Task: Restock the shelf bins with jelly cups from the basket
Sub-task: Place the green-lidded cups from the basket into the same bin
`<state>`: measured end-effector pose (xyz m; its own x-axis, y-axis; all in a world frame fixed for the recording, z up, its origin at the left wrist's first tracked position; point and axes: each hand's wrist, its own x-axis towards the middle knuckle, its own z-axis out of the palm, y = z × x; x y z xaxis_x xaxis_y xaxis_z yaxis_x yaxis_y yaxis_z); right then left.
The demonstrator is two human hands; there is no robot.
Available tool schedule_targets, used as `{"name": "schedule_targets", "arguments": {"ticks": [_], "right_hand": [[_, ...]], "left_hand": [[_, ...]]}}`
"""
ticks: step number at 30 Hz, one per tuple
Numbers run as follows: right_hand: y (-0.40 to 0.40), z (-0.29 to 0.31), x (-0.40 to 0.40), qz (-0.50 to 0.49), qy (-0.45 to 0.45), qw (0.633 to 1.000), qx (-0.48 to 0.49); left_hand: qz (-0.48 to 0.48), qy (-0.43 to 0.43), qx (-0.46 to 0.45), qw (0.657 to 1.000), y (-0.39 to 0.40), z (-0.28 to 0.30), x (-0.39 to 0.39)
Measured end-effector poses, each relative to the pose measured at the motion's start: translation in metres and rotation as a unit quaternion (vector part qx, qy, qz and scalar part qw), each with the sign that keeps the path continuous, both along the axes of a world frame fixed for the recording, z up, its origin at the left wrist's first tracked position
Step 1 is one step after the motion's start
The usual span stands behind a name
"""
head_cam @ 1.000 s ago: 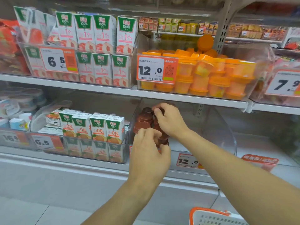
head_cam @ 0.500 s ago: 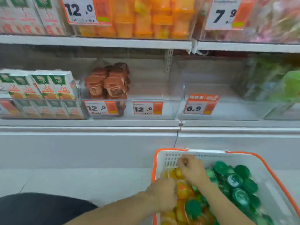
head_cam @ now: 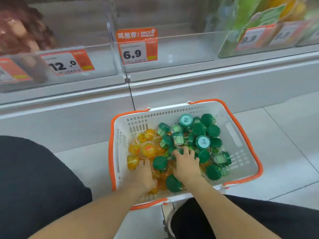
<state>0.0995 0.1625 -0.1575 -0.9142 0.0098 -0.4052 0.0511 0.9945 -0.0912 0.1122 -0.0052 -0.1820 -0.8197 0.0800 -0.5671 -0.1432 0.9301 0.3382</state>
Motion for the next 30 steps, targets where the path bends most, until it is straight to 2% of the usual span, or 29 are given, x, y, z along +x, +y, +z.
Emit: {"name": "schedule_targets", "arguments": {"ticks": [3,5,9,11,13,16,18,20,22,23,27,30], "right_hand": [[0.013,-0.005,0.002,-0.055,0.035,0.993,-0.103],[0.022,-0.007,0.001,-0.099,0.074,0.977,-0.175],[0.042,0.003,-0.012,-0.263,0.047,0.901,-0.343],[0.049,0.012,-0.021,-0.379,0.015,0.824,-0.421],[0.053,0.022,-0.026,-0.469,-0.027,0.705,-0.531],[0.054,0.044,-0.033,-0.505,-0.115,0.529,-0.673],[0.049,0.057,-0.041,-0.484,-0.169,0.461,-0.724],[0.039,0.068,-0.053,-0.454,-0.213,0.418,-0.758],[0.026,0.083,-0.068,-0.412,-0.242,0.396,-0.784],[0.018,0.095,-0.075,-0.387,-0.248,0.401,-0.793],[-0.024,0.164,-0.097,-0.274,-0.206,0.477,-0.809],[-0.064,0.222,-0.105,-0.17,-0.146,0.517,-0.826]], "left_hand": [[-0.016,0.068,0.014,0.997,0.016,-0.006,-0.009],[-0.039,0.064,0.007,0.997,0.026,-0.01,-0.017],[-0.072,0.067,-0.026,0.995,0.032,-0.019,-0.03],[-0.049,0.077,-0.014,0.996,0.03,-0.02,-0.033],[-0.034,0.072,0.006,0.997,0.029,-0.013,-0.039],[-0.048,0.012,0.045,0.998,0.026,0.009,-0.058],[-0.053,-0.035,0.087,0.994,0.023,0.037,-0.074],[-0.062,-0.073,0.117,0.988,0.018,0.074,-0.092],[-0.054,-0.076,0.161,0.983,0.007,0.118,-0.11],[-0.042,-0.071,0.185,0.979,-0.002,0.143,-0.118],[-0.046,-0.038,0.218,0.974,-0.057,0.237,-0.133],[0.007,0.05,0.275,0.96,-0.106,0.275,-0.119]]}}
